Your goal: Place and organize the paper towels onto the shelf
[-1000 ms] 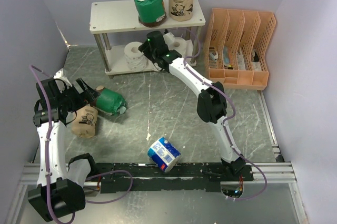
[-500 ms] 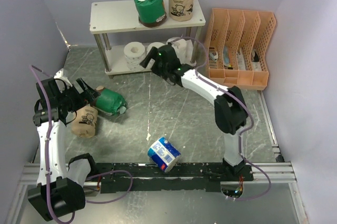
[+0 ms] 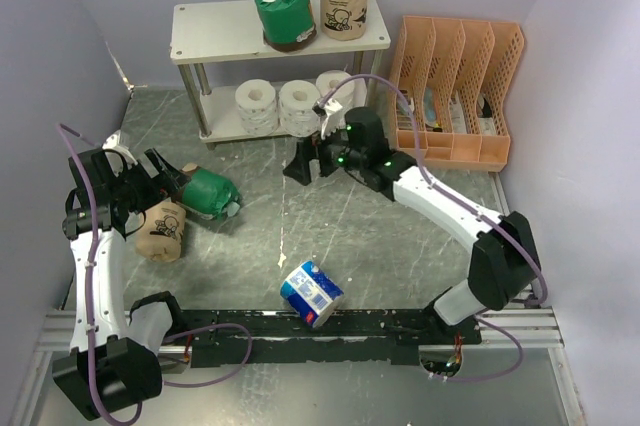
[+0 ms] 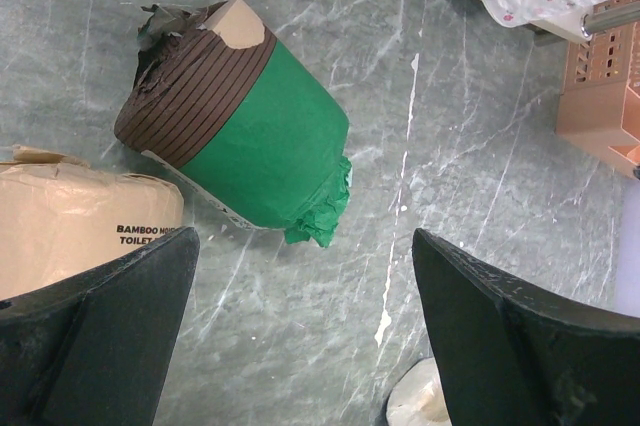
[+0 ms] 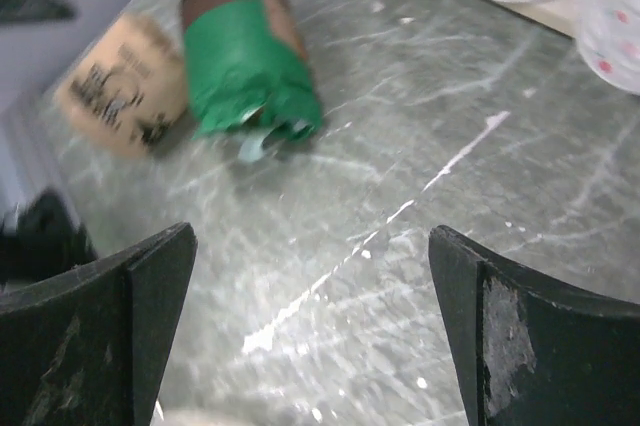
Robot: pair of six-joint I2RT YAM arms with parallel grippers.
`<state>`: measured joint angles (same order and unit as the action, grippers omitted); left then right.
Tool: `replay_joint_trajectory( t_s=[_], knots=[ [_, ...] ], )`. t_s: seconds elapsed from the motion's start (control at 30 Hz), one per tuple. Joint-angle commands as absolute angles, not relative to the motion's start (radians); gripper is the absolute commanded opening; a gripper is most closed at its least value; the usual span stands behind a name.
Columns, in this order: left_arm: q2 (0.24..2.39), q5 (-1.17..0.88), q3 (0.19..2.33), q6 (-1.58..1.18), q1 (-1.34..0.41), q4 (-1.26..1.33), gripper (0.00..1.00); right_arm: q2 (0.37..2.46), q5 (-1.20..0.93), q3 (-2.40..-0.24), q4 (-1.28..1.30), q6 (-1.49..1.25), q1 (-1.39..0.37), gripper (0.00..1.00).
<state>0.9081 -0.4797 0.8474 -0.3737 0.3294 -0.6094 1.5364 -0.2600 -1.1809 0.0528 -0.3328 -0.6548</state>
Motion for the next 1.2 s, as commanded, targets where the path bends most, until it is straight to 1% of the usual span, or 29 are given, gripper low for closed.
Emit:
replay_joint_trajectory(
  t_s=[0.0, 0.03, 0.07, 0.1, 0.13, 0.17, 0.2, 0.27, 0.37, 0.47, 0.57, 0.77, 1.0, 1.17],
  knots=[
    [0.889, -0.488, 0.841, -0.362, 0.339, -0.583, 0.99, 1.521, -0.983, -1.168, 0.193, 0.060, -0.507, 1.00],
    [0.888, -0.486, 0.842, -0.362, 0.339, -0.585, 1.00, 1.549, -1.130, -1.190, 0.257, 0.100, -0.456, 1.00],
    [0.891, -0.485, 0.844, -0.362, 0.338, -0.586, 1.00, 1.602, -1.227, -1.241, 0.371, 0.203, -0.452, 1.00],
    [0.893, -0.485, 0.844, -0.362, 0.338, -0.585, 1.00, 1.659, -1.306, -1.311, 0.615, 0.413, -0.451, 1.00],
    [0.897, -0.485, 0.843, -0.362, 0.338, -0.584, 1.00, 1.723, -1.342, -1.423, 0.958, 0.761, -0.458, 1.00],
    [0.900, -0.487, 0.842, -0.362, 0.340, -0.583, 1.00, 1.800, -1.329, -1.560, 1.297, 1.036, -0.475, 1.00],
    [0.902, -0.487, 0.842, -0.361, 0.340, -0.582, 0.99, 1.843, -1.281, -1.601, 1.369, 1.045, -0.514, 1.00],
    [0.908, -0.495, 0.843, -0.362, 0.340, -0.581, 0.99, 1.876, -1.166, -1.617, 1.380, 1.047, -0.580, 1.00],
    [0.894, -0.493, 0.841, -0.362, 0.340, -0.584, 0.99, 1.876, -1.071, -1.581, 1.379, 1.108, -0.677, 1.00],
    [0.860, -0.480, 0.838, -0.362, 0.339, -0.584, 0.99, 1.910, -1.085, -1.597, 1.379, 1.071, -0.740, 1.00],
    [0.835, -0.485, 0.835, -0.362, 0.338, -0.581, 0.99, 1.945, -1.104, -1.614, 1.379, 1.029, -0.757, 1.00],
    [0.849, -0.517, 0.837, -0.362, 0.337, -0.583, 0.99, 1.983, -1.108, -1.605, 1.377, 1.012, -0.824, 1.00],
    [0.843, -0.536, 0.840, -0.362, 0.314, -0.584, 1.00, 2.097, -1.136, -1.662, 1.377, 0.963, -0.847, 1.00],
    [0.815, -0.518, 0.840, -0.362, 0.269, -0.588, 1.00, 2.102, -1.090, -1.641, 1.350, 0.929, -0.875, 0.95]
  ],
)
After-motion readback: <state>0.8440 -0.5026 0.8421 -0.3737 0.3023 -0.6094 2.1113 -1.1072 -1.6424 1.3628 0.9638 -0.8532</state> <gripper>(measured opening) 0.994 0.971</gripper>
